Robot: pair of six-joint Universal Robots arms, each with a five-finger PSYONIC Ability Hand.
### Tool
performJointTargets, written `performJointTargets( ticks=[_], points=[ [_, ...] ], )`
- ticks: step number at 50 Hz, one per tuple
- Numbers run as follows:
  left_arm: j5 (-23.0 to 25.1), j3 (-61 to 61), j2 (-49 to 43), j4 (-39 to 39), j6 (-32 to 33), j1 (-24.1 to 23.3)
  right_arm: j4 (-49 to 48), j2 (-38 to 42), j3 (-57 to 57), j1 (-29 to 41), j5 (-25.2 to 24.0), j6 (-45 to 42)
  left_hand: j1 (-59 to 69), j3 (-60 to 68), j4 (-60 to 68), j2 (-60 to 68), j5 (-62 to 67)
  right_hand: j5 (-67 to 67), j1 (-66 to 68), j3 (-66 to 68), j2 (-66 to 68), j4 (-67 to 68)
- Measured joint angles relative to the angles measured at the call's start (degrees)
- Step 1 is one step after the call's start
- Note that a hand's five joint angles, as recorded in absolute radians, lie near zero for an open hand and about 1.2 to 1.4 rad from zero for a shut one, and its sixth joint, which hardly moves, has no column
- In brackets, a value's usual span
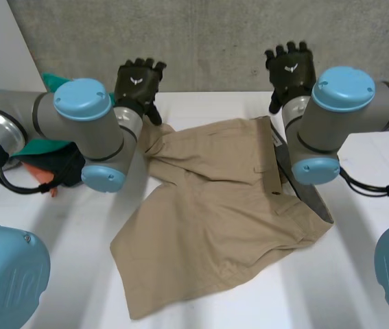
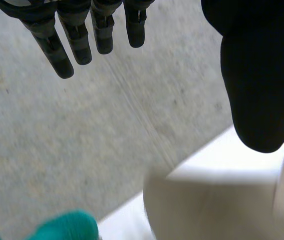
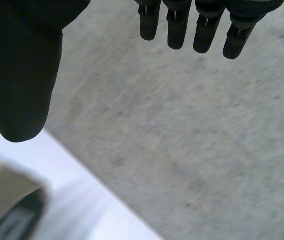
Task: Fold the laundry.
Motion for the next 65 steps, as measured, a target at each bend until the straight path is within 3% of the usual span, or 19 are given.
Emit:
performJointTargets(
  ticks=[6,17,22,30,34,38,43,46,55,57,65],
  points=[
    [-0.41,-3.9,7.2,0.64,0.05,-0.72,3.4,-5.41,0.03,-0.37,-0.52,-1.72,0.0,-0.09,-0.2,-0.2,0.0,0.0,0.0,0.0,0.0,-0.01],
    [-4.76,-39.19,37.2,-5.5,-0.72,-3.1,27.52,-23.44,17.59,-7.02,-19.31,-7.63,6.6,4.51,5.45,4.88,4.44,0.0,0.0,0.01,0.01,-0.01],
    [-4.77,-53.84,45.46,-11.4,-3.84,-4.56,33.71,-27.92,29.44,-10.29,-23.73,-15.73,9.97,8.53,9.3,8.52,8.35,2.4,0.45,2.67,2.69,2.66],
    [-2.68,-70.14,49.76,-16.84,-9.04,-6.69,30.68,-31.66,49.14,-14.6,-28.89,-26.96,10.6,9.45,10.05,9.46,9.32,8.74,8.04,8.85,8.2,8.78],
    [-1.36,-74.5,49.04,-15.66,-9.76,-7.41,24.63,-31.94,56.38,-16.05,-32.73,-28.58,10.83,9.59,10.21,9.56,9.41,11.54,11.02,11.84,11.12,11.57],
    [-0.73,-76.91,46.26,-11.94,-9.67,-8.04,16.38,-31.83,62.52,-16.81,-36.16,-28.89,10.83,9.59,10.21,9.56,9.4,22.71,23.01,23.37,23.79,23.33],
    [-0.82,-77.18,42.39,-8.39,-9.23,-9.04,7.8,-31.54,66.35,-16.8,-37.18,-28.65,11.9,10.54,11.18,10.48,10.25,50.23,44.08,51.76,51.97,51.82],
    [-0.95,-76.7,40.66,-7.34,-9.05,-9.46,3.55,-31.46,67.57,-16.72,-36.92,-28.26,17.18,14.99,15.67,15.09,14.71,54.39,48.53,55.49,54.98,55.9],
    [-1.17,-74.95,37.38,-5.11,-8.8,-9.8,-0.34,-31.76,68.87,-16.61,-34.81,-27.56,38.19,42.34,42.61,42.07,41.02,54.61,48.62,55.52,54.98,56.24],
    [-1.22,-74.63,36.93,-4.55,-8.76,-9.85,-0.23,-32.25,68.89,-16.63,-33.38,-27.35,51.66,52.98,53.94,53.13,52.15,54.61,48.62,55.52,54.98,56.24],
    [-1.32,-72.69,40.11,-5.89,-8.26,-11.47,5.39,-37.4,68.55,-16.82,-27.57,-25.59,53.76,55.5,56.7,55.93,54.29,54.63,48.62,55.52,54.98,56.25]
  ],
)
